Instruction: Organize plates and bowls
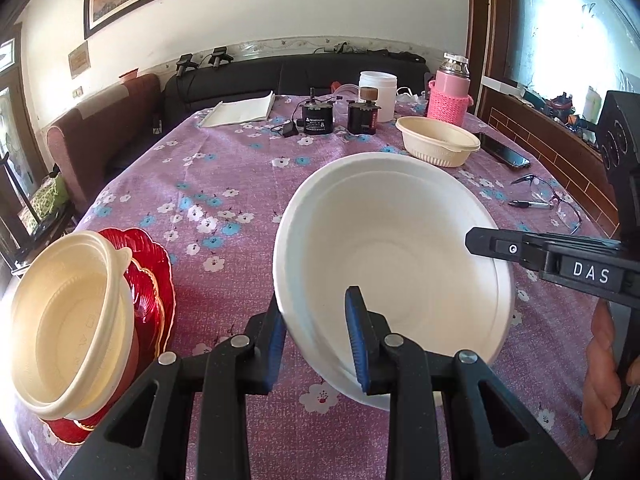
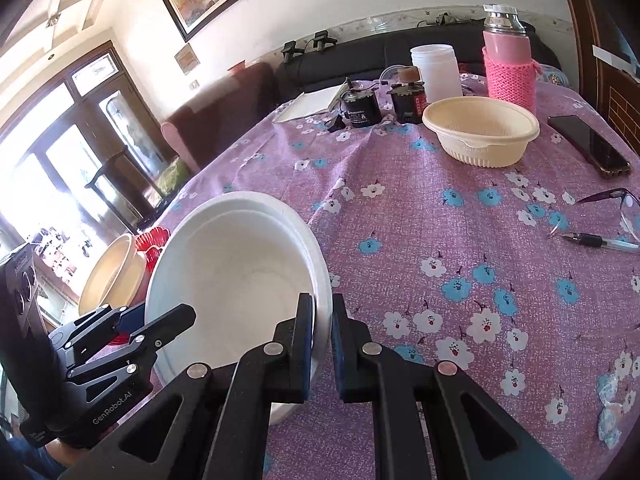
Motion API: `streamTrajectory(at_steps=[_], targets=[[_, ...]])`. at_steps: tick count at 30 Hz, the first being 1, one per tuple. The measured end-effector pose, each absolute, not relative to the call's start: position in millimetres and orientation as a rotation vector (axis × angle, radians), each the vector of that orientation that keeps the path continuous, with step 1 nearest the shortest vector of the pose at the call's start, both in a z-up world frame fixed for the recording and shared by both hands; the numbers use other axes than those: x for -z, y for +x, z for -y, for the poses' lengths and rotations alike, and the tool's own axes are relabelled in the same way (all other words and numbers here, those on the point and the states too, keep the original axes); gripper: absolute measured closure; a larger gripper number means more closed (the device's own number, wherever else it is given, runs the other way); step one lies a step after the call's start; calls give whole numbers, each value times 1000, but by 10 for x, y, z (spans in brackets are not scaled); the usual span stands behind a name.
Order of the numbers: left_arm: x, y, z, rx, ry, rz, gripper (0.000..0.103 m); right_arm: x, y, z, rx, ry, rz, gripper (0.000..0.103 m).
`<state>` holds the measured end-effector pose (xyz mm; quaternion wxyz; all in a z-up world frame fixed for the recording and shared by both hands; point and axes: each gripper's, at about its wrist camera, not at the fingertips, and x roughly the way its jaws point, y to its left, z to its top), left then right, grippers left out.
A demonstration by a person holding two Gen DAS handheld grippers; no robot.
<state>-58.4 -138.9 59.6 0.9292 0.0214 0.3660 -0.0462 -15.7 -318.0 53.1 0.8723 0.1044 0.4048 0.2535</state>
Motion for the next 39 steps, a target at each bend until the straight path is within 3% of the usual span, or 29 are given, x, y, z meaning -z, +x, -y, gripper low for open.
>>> streamTrajectory(at_steps=[20, 39], targets=[[-911, -794, 1140, 70, 5, -664, 71, -861, -304, 3032, -589, 261, -785, 93], [-1363, -1094, 109, -61, -141, -565, 64, -1413, -333, 2075, -731, 208, -769, 92]])
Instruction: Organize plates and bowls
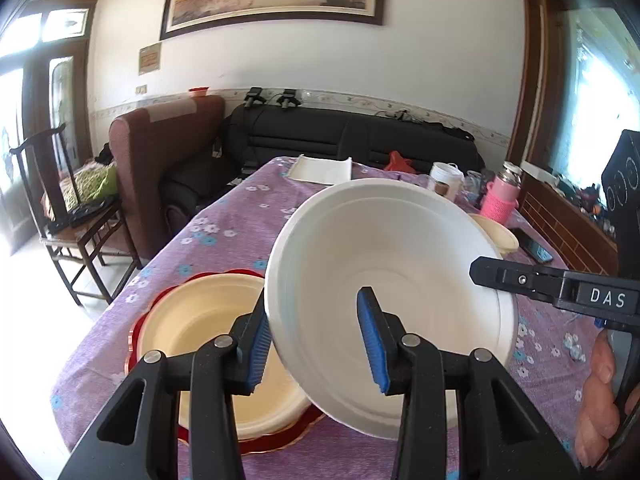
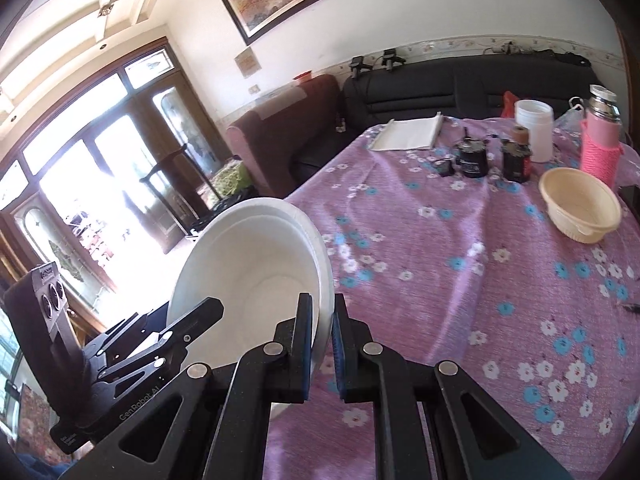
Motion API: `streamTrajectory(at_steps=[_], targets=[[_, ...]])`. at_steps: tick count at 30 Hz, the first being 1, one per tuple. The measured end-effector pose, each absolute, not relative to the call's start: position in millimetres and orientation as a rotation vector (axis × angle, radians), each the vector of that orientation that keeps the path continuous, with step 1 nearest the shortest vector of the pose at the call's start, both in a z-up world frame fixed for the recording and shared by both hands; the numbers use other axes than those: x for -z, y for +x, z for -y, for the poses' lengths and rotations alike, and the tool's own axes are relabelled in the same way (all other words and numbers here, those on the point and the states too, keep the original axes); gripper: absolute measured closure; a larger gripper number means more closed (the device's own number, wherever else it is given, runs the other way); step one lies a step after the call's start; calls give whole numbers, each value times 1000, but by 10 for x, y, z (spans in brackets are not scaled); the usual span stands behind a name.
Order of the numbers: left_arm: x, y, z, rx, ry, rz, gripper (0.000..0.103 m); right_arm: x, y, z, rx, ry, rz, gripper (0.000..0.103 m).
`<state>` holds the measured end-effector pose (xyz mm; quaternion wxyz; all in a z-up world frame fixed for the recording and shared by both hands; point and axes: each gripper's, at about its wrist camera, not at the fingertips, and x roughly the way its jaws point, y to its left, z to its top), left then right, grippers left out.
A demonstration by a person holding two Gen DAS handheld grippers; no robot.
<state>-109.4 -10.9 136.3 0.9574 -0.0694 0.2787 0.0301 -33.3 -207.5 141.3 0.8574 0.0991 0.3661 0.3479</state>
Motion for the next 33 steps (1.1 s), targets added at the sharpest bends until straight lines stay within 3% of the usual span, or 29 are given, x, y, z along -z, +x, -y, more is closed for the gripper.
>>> streamTrajectory(at_steps=[14, 33], targets=[[-1299, -1224, -811, -212, -280, -594, 64, -1328, -107, 1053, -848, 228, -949, 91], [-972, -1118, -972, -225, -335, -674, 64, -938, -29, 821, -840, 190, -1065, 90]])
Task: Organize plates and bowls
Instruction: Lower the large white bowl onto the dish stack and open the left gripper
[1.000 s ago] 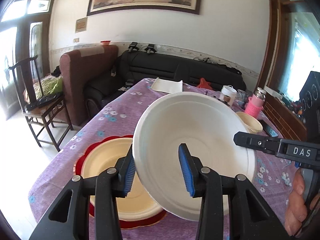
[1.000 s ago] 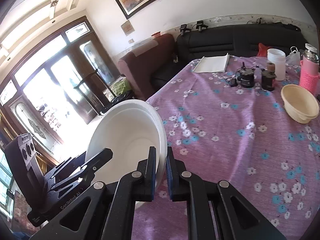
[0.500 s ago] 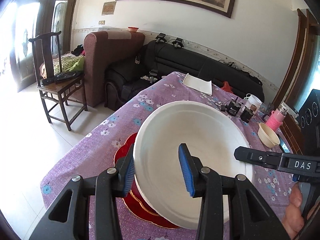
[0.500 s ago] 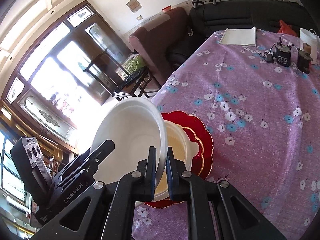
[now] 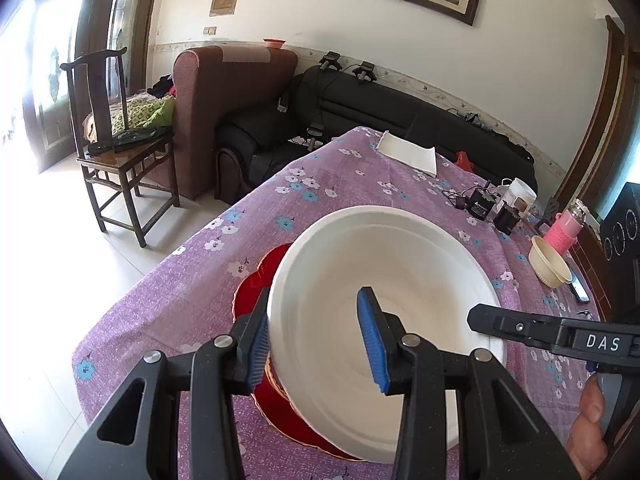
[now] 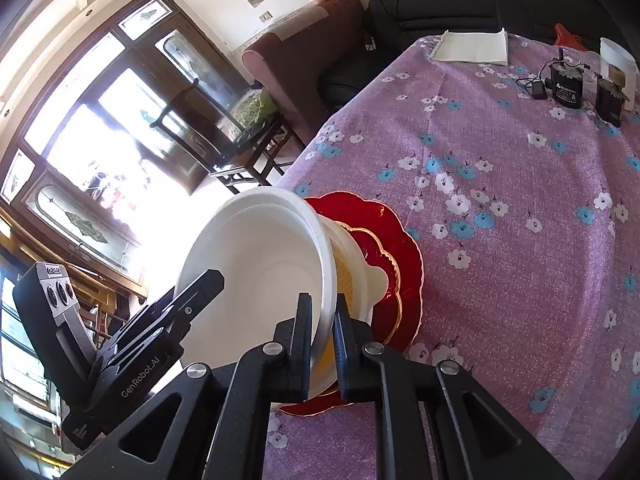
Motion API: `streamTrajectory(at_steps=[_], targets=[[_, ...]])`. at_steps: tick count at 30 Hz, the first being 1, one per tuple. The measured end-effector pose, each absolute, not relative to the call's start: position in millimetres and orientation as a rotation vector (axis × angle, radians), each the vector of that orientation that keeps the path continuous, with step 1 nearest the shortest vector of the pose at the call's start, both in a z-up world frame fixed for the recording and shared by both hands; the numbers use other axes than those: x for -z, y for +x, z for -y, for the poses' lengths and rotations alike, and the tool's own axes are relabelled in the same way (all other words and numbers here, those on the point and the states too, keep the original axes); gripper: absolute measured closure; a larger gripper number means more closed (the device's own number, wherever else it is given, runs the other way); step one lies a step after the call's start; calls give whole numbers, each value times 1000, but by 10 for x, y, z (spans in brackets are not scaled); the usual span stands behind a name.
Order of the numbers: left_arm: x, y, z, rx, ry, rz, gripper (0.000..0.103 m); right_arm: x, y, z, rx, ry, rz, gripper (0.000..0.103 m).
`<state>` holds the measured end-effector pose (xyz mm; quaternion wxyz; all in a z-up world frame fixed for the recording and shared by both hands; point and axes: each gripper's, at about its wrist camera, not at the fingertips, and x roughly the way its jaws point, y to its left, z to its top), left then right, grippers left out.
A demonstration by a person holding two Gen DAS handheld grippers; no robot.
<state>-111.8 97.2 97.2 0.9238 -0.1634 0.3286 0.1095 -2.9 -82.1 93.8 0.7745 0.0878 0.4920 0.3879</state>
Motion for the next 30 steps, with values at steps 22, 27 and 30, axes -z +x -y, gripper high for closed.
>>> streamTrajectory(at_steps=[22, 27, 30], targets=[[-1079, -1234, -935, -253, -328, -642, 61, -990, -33, 866, -836, 169, -1050, 80], [-1214, -1315, -784, -239, -299, -603, 61, -1093, -10, 973, -828, 190, -1025, 79], [-1303, -1335, -589, -202, -261, -584, 61, -1192, 31, 1114, -810, 224, -999, 79]])
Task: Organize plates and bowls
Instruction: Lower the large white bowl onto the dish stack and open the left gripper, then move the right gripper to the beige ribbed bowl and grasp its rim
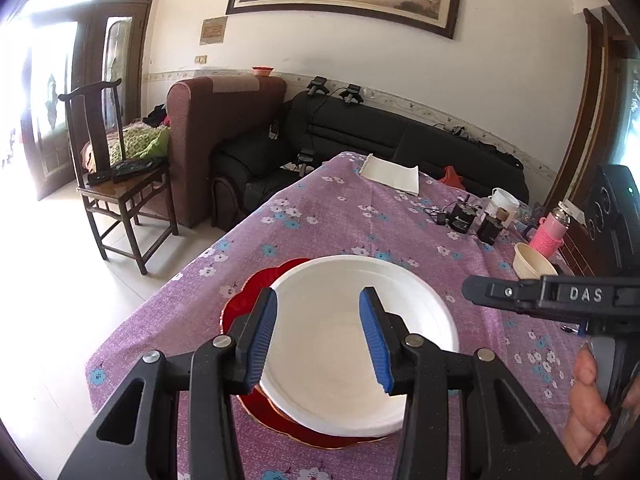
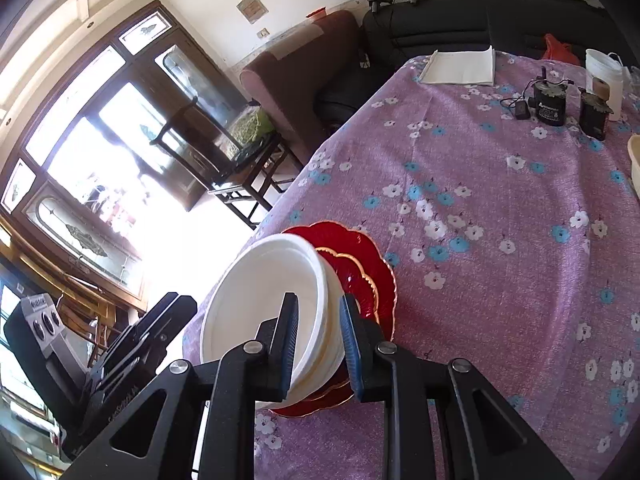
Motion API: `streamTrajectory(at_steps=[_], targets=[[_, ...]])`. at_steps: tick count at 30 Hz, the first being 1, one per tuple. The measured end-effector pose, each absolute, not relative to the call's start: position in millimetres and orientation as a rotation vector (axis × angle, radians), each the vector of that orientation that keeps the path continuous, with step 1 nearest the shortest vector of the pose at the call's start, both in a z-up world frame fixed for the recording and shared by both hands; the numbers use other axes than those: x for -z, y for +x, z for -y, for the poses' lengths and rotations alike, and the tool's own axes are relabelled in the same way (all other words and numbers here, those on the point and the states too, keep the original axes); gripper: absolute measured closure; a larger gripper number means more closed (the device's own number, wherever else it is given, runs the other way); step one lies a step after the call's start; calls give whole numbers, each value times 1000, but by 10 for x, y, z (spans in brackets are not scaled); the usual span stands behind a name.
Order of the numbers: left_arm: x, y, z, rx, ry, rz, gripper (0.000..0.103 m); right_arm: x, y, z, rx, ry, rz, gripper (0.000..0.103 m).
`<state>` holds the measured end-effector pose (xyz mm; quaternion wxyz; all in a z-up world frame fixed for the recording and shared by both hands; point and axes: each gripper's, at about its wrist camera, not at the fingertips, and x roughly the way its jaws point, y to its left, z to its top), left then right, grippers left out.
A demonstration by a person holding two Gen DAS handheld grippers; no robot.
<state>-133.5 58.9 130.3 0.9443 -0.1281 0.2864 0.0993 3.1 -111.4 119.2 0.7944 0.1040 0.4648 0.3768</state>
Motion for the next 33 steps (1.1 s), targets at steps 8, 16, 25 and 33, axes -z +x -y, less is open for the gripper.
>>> streamTrajectory(at_steps=[8, 16, 25, 33], targets=[[-1298, -1270, 220, -25, -133, -606, 54, -1416, 316, 1695, -693, 355, -942, 79], [-752, -1012, 1076, 190, 3, -793, 54, -1398, 896, 2774, -409, 460, -893, 78], [-689, -916, 1119, 225, -5, -814, 54, -976, 1944, 3652, -155, 361, -990, 79], [-663, -872, 1038, 216, -19, -829, 54, -658, 2381, 3720, -138, 368, -1056, 78]])
